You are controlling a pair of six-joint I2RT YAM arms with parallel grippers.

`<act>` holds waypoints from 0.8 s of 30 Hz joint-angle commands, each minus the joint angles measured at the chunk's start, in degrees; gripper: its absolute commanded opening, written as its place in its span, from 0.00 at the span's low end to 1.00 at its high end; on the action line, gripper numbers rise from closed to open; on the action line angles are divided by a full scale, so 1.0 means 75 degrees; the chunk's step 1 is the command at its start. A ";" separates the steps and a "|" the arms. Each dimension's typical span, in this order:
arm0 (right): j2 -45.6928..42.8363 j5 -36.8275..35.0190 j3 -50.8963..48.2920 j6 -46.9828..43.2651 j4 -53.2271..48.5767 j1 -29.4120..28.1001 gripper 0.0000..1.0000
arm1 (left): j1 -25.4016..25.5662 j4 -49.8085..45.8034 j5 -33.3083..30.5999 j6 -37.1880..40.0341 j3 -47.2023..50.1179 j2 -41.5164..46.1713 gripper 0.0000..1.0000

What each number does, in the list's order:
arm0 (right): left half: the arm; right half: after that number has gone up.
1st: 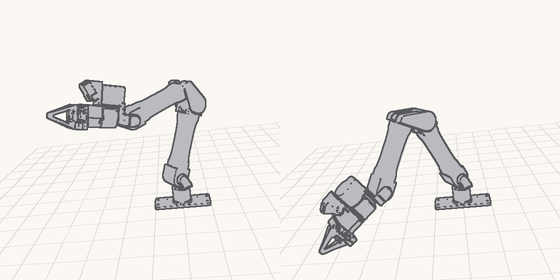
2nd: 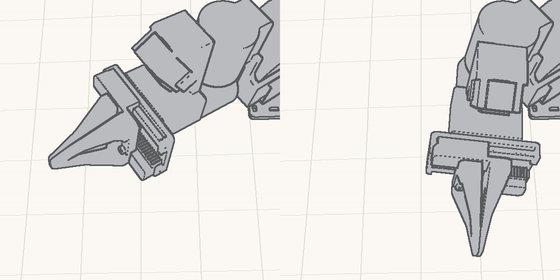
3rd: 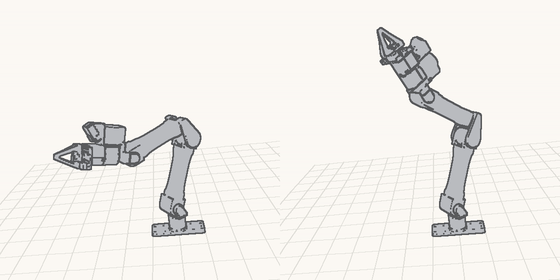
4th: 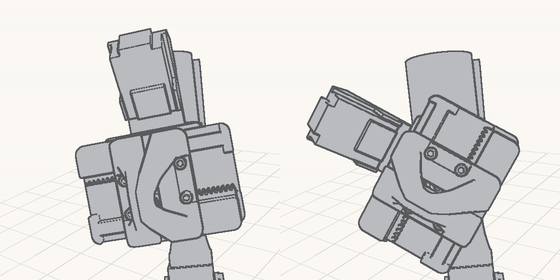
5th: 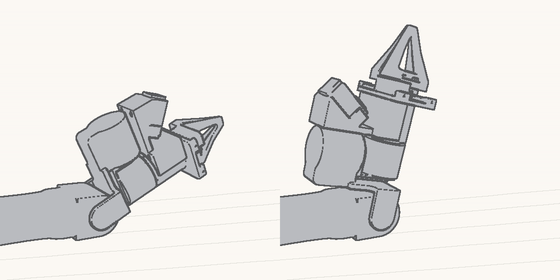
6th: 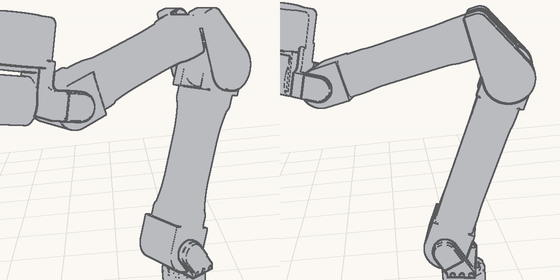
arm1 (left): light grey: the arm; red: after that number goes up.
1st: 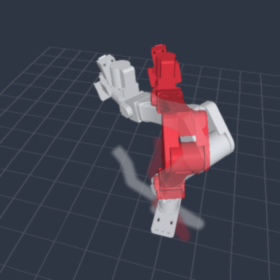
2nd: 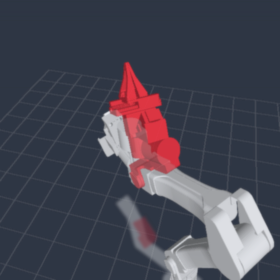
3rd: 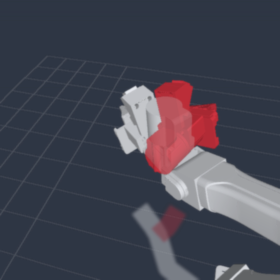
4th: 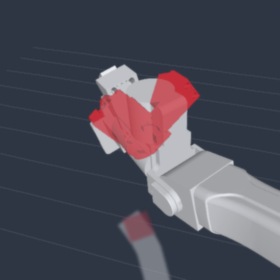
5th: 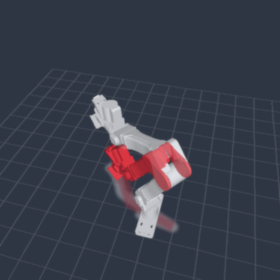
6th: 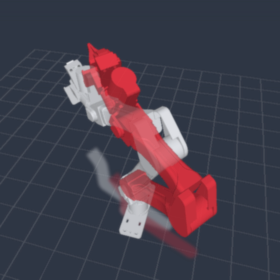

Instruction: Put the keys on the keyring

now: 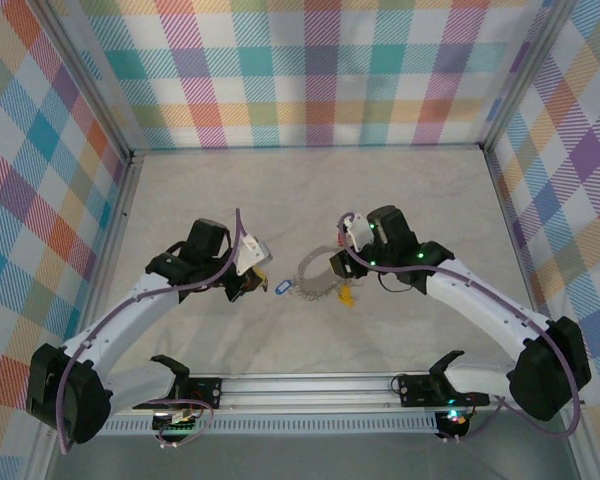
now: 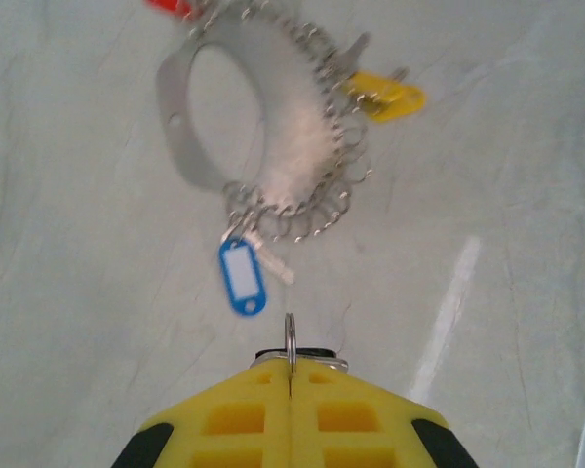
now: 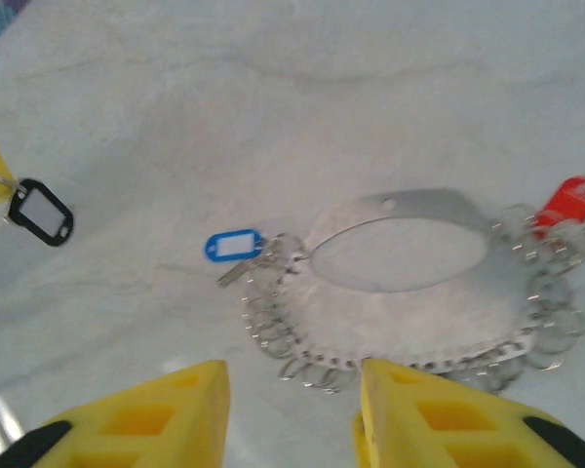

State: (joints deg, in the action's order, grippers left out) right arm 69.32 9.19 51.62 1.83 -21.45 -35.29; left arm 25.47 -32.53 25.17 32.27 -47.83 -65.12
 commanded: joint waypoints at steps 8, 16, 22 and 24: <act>0.0152 -0.0930 -0.0006 -0.0929 0.0340 0.0135 0.42 | -0.0145 -0.2627 -0.1335 -0.2895 -0.1612 -0.1616 0.00; -0.0118 -0.1179 -0.0287 -0.0935 0.0247 0.0216 0.43 | -0.0543 -0.2850 -0.0762 -0.3897 -0.2153 -0.3796 0.00; 0.0444 -0.0721 0.0153 0.1252 -0.0753 0.0310 0.43 | -0.0711 -0.2589 -0.1359 -0.4051 -0.2402 -0.4332 0.00; 0.0938 0.0156 0.0371 0.1618 -0.1163 0.0311 0.40 | -0.0736 -0.2564 -0.1490 -0.4056 -0.2497 -0.4471 0.00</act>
State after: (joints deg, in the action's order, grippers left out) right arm 72.77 3.25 51.86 5.89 -24.69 -33.06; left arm 20.71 -51.00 15.70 3.57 -64.53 -97.45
